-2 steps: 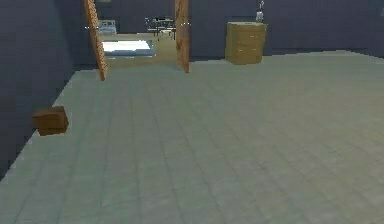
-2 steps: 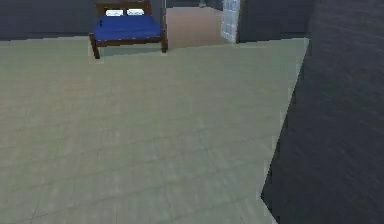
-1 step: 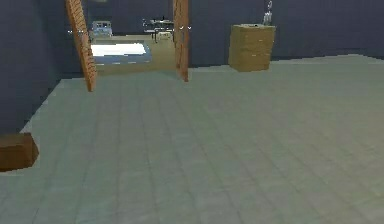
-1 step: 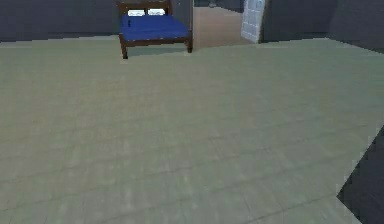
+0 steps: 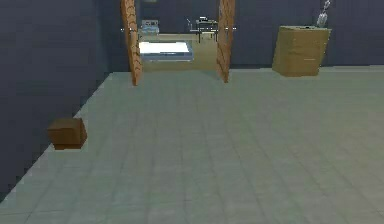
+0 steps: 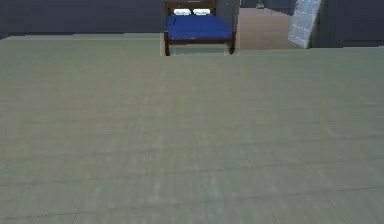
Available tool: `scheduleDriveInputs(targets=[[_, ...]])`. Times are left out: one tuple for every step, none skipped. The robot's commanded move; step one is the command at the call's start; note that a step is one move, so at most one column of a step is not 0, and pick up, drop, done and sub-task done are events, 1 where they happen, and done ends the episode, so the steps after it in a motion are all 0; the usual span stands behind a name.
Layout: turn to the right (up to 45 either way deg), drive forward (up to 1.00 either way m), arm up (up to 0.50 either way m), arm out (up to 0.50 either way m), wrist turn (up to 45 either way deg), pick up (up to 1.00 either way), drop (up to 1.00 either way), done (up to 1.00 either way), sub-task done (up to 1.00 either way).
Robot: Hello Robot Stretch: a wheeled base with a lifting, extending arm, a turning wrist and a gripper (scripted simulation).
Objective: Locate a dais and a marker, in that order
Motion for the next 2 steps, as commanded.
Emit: scheduleDriveInputs(targets=[[0.0,1.00,0.00,0.00,0.0,0.00,0.00,0.00,0.00],[0.0,1.00,0.00,0.00,0.0,0.00,0.00,0.00,0.00]])
